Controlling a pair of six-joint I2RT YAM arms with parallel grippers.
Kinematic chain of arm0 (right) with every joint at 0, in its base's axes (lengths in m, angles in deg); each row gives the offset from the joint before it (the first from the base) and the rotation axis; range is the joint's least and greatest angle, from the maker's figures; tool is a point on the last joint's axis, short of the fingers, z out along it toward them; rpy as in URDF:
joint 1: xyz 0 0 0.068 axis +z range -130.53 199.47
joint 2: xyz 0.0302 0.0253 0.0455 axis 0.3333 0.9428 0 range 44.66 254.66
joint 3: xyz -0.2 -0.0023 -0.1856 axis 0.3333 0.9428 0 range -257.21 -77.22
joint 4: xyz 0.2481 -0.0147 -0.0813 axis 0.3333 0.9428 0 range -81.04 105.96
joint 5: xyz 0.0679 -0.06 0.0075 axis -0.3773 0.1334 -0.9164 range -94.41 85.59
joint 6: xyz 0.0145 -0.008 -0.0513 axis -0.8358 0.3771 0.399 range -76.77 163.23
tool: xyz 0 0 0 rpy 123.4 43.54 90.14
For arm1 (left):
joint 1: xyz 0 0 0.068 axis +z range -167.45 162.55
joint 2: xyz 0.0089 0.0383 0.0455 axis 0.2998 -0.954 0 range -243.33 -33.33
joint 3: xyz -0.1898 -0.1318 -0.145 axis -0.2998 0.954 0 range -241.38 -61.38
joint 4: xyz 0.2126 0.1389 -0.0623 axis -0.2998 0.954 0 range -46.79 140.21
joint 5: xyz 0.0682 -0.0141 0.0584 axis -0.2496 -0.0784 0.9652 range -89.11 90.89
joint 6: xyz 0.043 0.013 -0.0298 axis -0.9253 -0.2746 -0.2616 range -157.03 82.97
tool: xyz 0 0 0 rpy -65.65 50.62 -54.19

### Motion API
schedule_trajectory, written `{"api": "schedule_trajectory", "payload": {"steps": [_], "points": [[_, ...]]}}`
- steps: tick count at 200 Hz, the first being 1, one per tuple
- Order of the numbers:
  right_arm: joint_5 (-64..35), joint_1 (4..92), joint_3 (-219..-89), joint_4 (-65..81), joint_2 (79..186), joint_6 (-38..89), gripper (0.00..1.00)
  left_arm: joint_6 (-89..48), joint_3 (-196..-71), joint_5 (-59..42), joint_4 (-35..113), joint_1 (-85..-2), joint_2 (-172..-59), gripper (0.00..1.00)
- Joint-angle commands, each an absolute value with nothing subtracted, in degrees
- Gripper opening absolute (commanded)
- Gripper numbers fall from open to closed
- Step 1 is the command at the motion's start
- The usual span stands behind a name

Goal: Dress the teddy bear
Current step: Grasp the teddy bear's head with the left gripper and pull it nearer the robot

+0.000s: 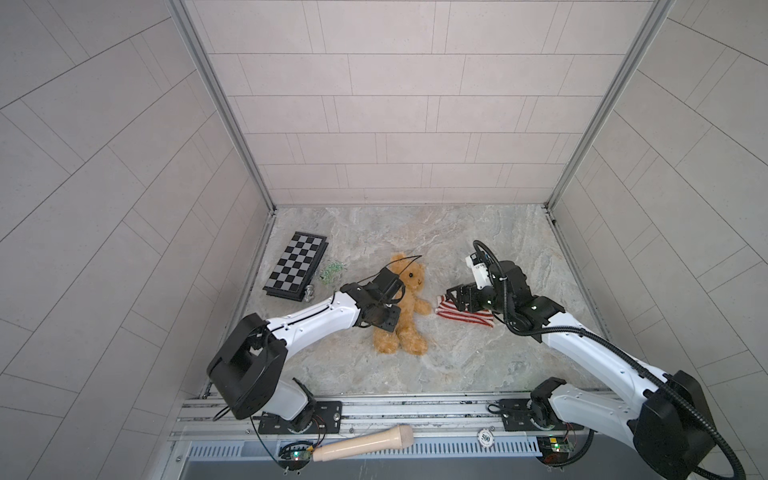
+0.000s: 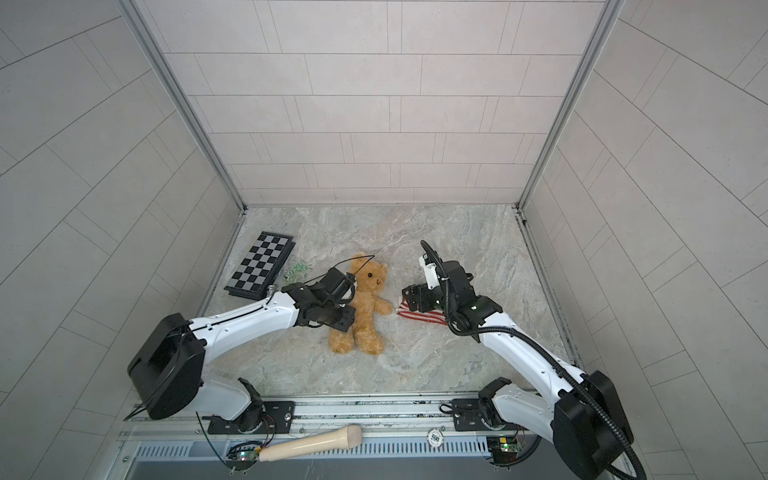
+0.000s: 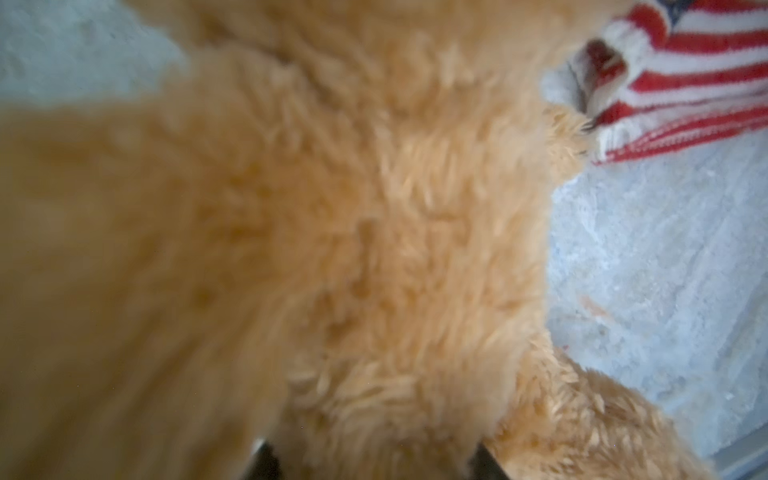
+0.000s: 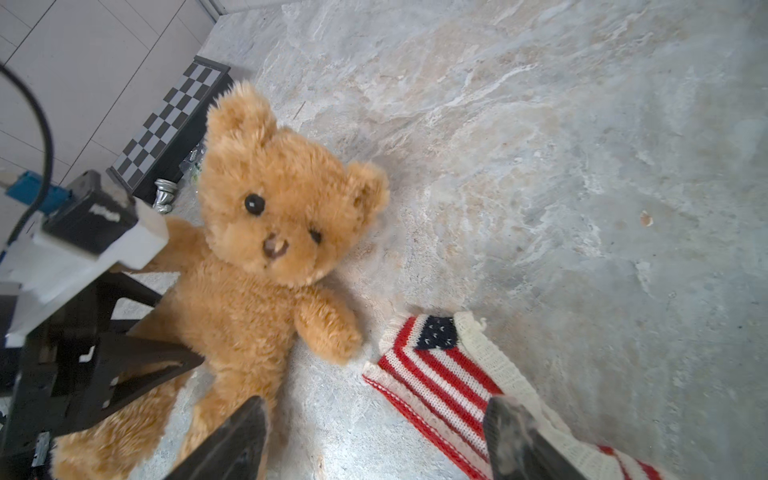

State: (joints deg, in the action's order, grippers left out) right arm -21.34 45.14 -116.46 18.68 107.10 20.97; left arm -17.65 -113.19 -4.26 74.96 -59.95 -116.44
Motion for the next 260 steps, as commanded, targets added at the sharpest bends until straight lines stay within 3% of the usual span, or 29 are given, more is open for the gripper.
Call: {"api": "schedule_trajectory", "payload": {"steps": [1,22,32,77,113,260], "points": [[-21.80,44.79,-116.24,18.59,106.59,21.78,0.84,-18.76,-113.03,-2.83,80.73,-60.07,-112.78,0.60],[-22.51,44.86,-116.24,17.85,107.41,21.51,0.84,-18.96,-114.80,-0.60,82.34,-59.90,-111.54,0.82],[-22.61,44.78,-116.24,17.88,107.44,21.37,0.83,-18.93,-115.94,0.48,83.16,-59.90,-111.11,0.86],[-21.45,44.85,-115.15,18.42,105.40,21.52,0.83,-16.58,-123.89,8.58,87.30,-65.77,-107.39,0.85],[-21.25,44.54,-114.76,18.19,106.95,21.60,0.83,-15.54,-131.14,9.94,88.00,-71.62,-114.14,0.84],[-19.71,42.77,-113.05,18.67,107.22,22.65,0.83,-17.08,-130.24,14.89,82.36,-67.60,-130.16,0.96]]}}
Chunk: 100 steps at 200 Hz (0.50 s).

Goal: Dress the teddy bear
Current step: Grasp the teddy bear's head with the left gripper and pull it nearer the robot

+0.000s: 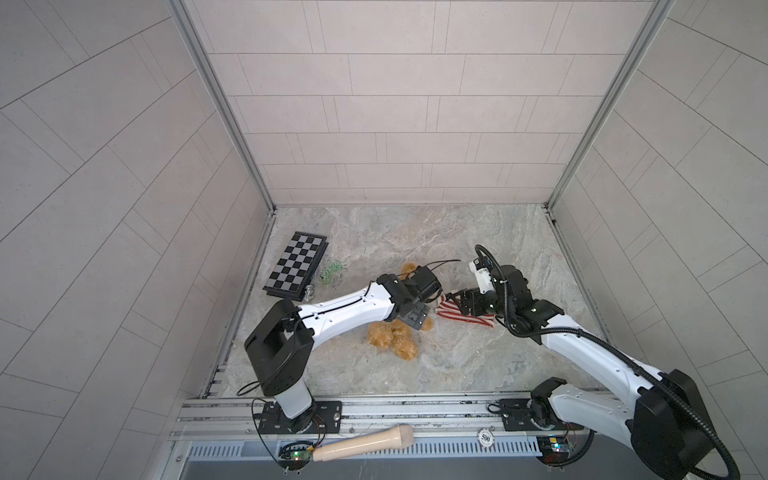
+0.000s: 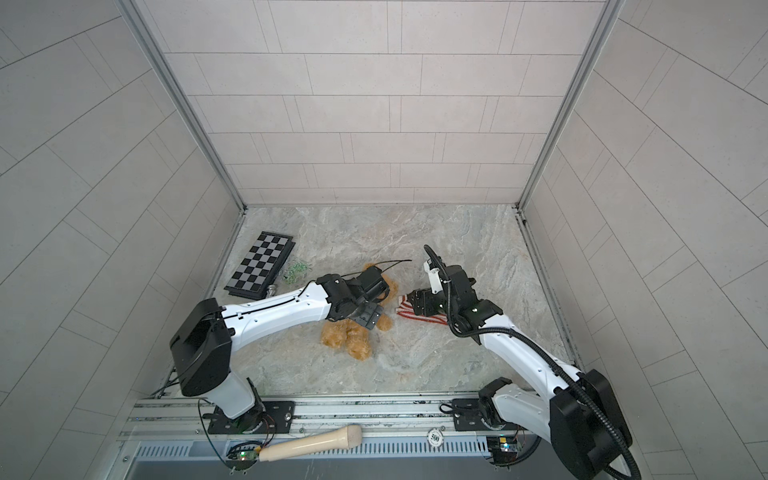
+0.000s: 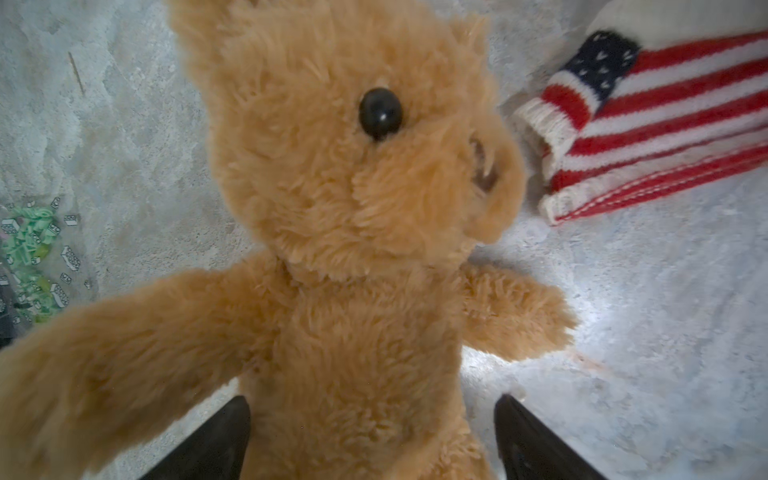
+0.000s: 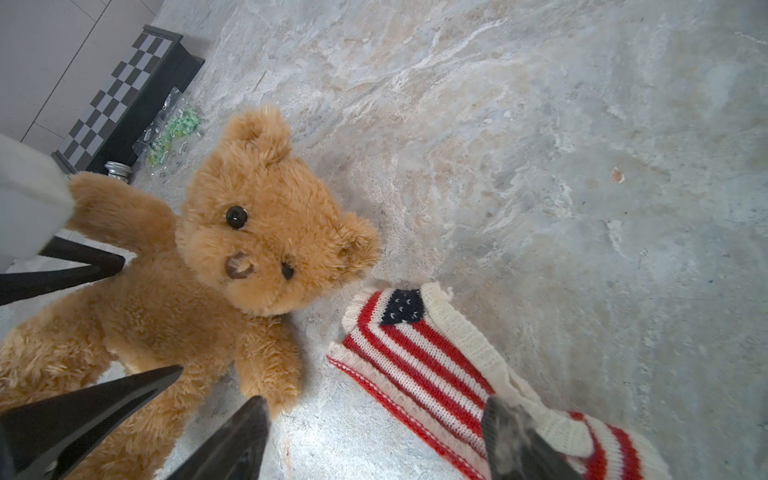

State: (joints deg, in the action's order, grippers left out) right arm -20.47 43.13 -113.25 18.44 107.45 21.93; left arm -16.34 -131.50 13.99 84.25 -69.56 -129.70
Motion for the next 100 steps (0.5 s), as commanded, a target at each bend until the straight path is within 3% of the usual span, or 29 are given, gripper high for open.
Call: {"api": "schedule_trajectory", "payload": {"steps": [1,64,100], "points": [[-19.71,42.76,-113.02,18.69,107.19,22.65,0.83,-17.12,-130.17,14.87,82.30,-67.57,-130.17,0.96],[-14.66,42.94,-116.26,26.23,109.41,25.83,0.82,-17.26,-126.50,10.98,75.99,-65.95,-131.81,0.86],[-12.91,43.76,-116.06,28.03,109.39,27.14,0.82,-17.49,-123.20,7.60,71.66,-64.08,-130.31,0.66]]}}
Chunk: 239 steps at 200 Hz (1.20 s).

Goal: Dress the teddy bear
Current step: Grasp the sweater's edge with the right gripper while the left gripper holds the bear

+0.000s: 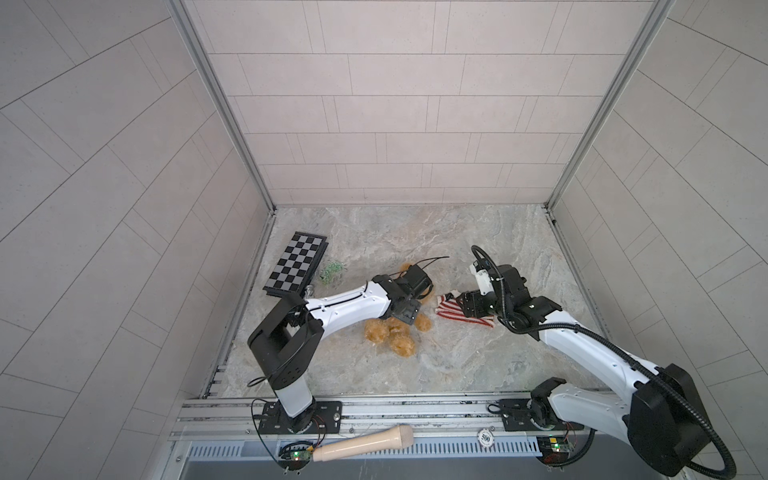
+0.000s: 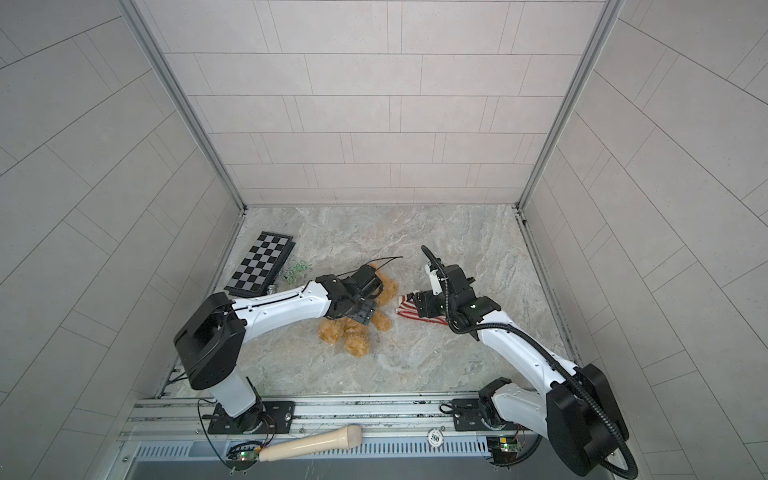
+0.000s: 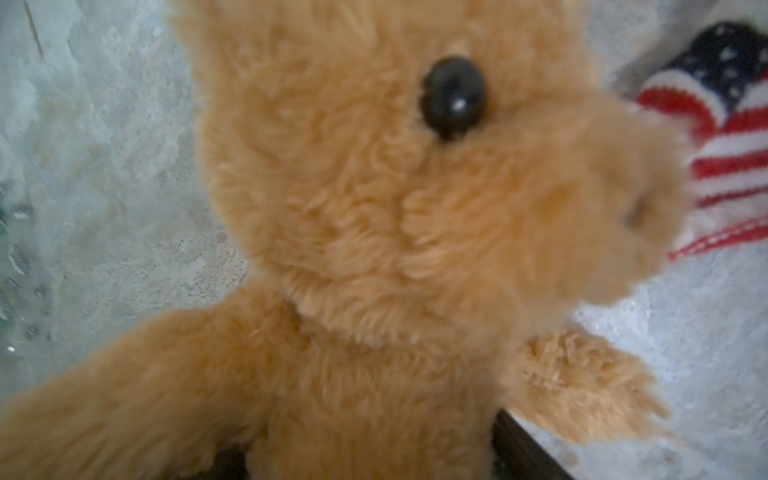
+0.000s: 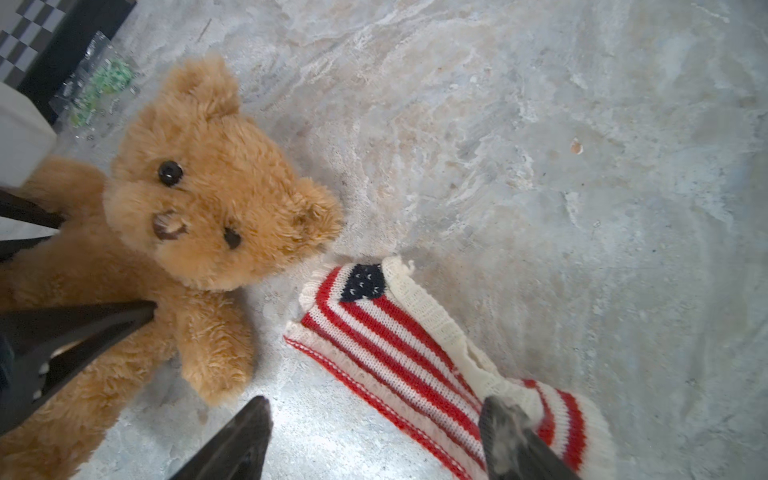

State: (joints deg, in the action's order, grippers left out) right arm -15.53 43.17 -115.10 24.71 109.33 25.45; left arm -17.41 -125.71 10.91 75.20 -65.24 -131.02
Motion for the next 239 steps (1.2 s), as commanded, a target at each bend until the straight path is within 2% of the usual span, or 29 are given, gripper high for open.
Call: {"api": "schedule_trajectory", "payload": {"steps": [1,47,86,143,174,214,239], "points": [[-12.92,43.83,-116.02,28.07,109.41,27.14,0.82,-17.50,-123.18,7.58,71.59,-64.01,-130.29,0.66],[-12.75,46.86,-116.73,27.71,112.60,26.37,0.81,-17.43,-119.39,5.99,67.38,-62.91,-128.36,0.45],[-8.33,50.10,-119.27,29.59,116.55,27.47,0.78,-16.90,-115.08,4.34,63.81,-61.27,-122.95,0.34],[-7.02,51.85,-126.02,34.65,126.52,28.38,0.66,-16.68,-109.17,1.37,63.24,-57.55,-112.56,0.22],[-7.77,53.53,-129.17,35.81,131.86,28.12,0.60,-14.98,-105.36,-2.38,62.03,-54.21,-105.37,0.19],[-8.06,54.27,-129.86,33.33,135.89,27.58,0.50,-13.95,-104.71,-2.52,63.89,-53.84,-99.86,0.20],[-10.12,54.45,-130.54,31.59,138.58,27.14,0.48,-13.35,-103.95,-2.19,64.82,-52.65,-97.35,0.21]]}}
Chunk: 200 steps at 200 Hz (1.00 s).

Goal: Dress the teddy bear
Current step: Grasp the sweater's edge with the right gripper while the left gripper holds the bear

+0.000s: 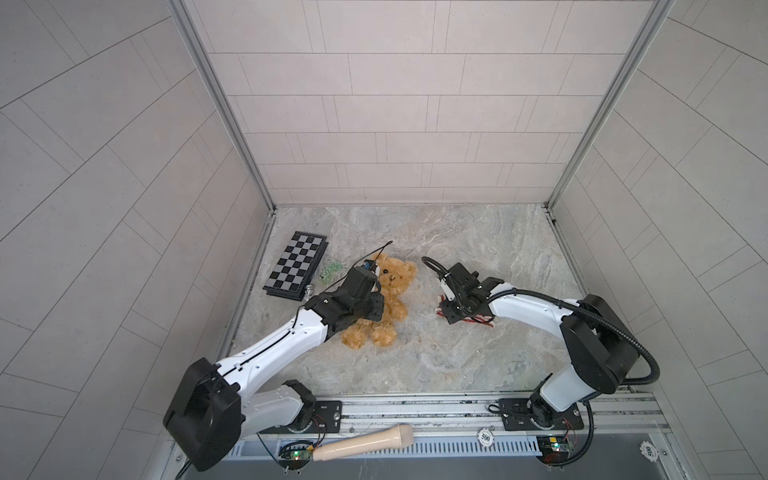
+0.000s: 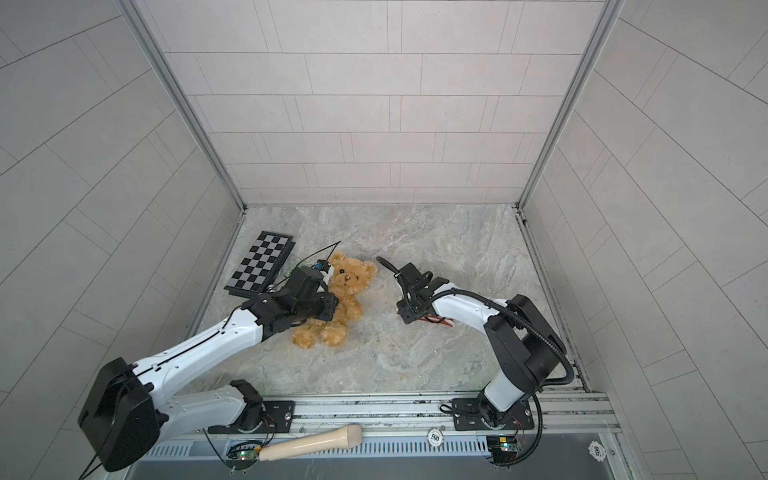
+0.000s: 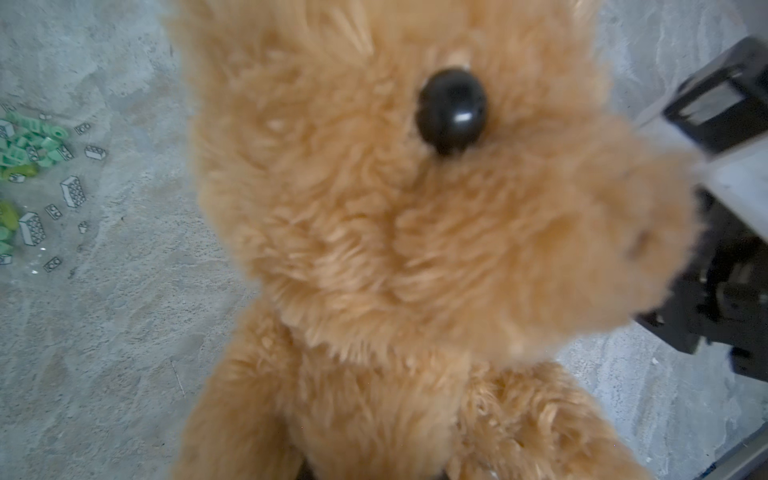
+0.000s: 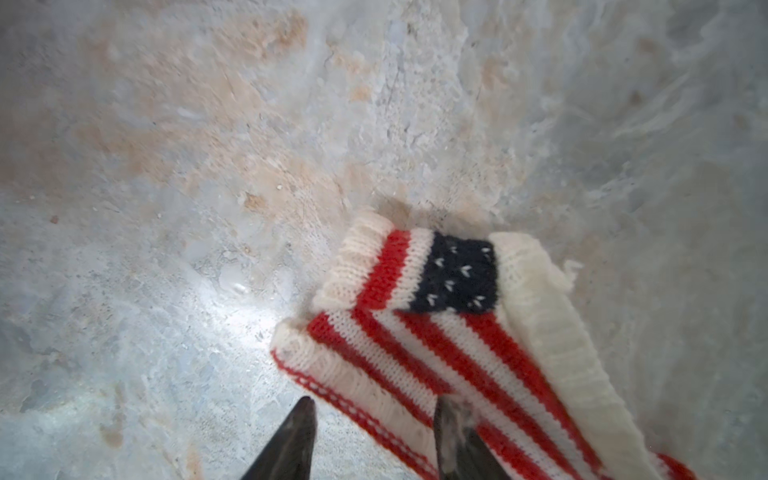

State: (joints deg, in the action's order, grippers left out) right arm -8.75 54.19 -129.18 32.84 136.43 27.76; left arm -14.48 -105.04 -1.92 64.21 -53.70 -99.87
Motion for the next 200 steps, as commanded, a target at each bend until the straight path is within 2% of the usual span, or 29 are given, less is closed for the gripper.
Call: {"api": "schedule_trajectory", "payload": {"steps": [1,44,94,159,200], "points": [[-10.12,54.45,-130.54,31.59,138.58,27.14,0.48,-13.37,-103.89,-2.23,64.83,-52.58,-97.24,0.21],[-11.07,54.53,-132.59,27.31,142.04,24.99,0.42,-12.68,-102.30,-1.91,65.53,-51.46,-94.95,0.21],[-12.30,54.53,-136.32,22.09,146.35,20.14,0.42,-12.61,-101.78,-1.83,66.61,-51.28,-93.99,0.21],[-5.80,54.36,-134.47,33.01,135.72,25.51,0.47,-13.73,-101.86,-2.67,69.49,-51.28,-92.48,0.22],[-3.18,54.36,-133.69,37.71,134.75,28.74,0.44,-13.48,-100.34,-5.23,68.99,-51.28,-91.10,0.22]]}}
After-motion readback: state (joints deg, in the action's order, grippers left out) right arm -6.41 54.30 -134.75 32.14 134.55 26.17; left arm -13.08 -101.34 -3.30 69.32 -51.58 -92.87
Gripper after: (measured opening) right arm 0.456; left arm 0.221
